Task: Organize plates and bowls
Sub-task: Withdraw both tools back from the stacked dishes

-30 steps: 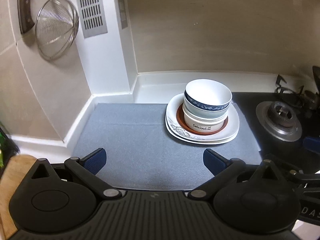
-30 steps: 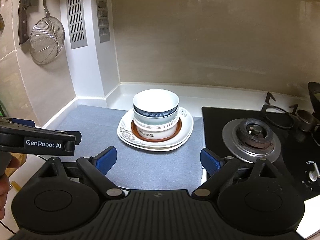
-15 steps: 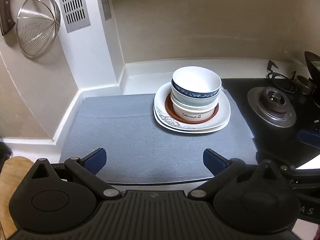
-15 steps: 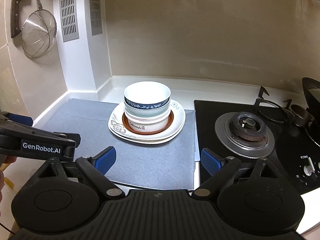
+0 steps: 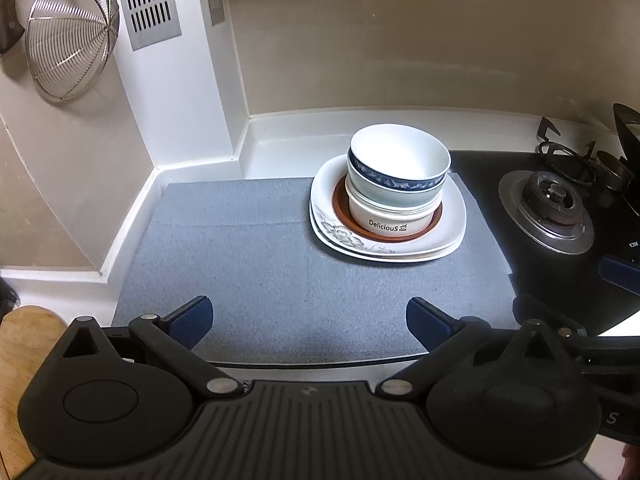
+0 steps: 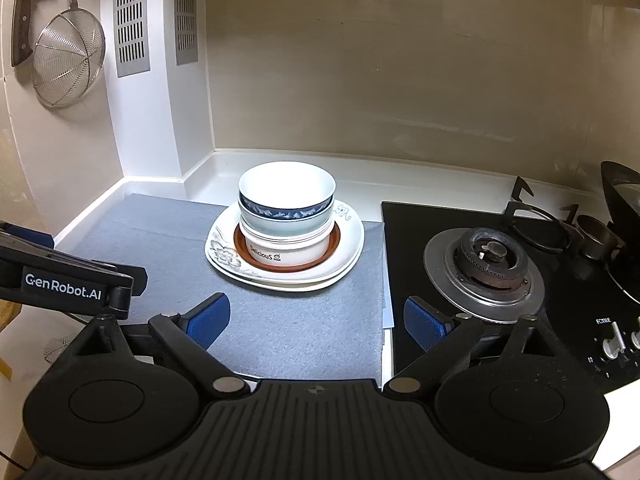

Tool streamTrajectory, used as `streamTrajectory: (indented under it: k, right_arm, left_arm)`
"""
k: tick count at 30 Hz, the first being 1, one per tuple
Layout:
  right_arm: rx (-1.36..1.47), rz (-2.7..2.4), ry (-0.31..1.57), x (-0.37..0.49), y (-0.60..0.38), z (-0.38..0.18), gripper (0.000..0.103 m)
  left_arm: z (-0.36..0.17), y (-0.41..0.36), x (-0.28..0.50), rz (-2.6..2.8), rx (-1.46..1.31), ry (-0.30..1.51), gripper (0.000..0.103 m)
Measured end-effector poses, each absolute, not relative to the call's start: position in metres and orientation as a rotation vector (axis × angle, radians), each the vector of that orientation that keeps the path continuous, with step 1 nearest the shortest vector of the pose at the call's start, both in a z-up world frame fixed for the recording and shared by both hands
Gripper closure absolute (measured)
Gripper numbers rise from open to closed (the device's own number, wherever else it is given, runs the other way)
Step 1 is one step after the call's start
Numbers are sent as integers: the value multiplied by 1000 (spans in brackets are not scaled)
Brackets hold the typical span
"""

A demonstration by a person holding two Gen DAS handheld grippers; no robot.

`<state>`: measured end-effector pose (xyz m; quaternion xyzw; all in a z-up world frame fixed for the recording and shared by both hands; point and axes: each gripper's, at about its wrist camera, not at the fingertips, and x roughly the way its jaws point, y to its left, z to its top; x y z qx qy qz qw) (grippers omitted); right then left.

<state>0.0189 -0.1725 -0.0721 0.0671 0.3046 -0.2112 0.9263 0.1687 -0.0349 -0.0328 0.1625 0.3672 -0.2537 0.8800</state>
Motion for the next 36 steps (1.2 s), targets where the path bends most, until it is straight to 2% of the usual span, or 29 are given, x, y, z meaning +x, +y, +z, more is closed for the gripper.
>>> streamTrajectory:
  k: [16, 36]
  right_arm:
    - [121, -441, 637, 24, -169, -76, 0]
    - [179, -414, 640, 25, -174, -79, 0]
  left_arm:
    - [-33, -38, 168, -539, 342, 765, 0]
    - [-32, -40, 168, -541, 334, 770, 0]
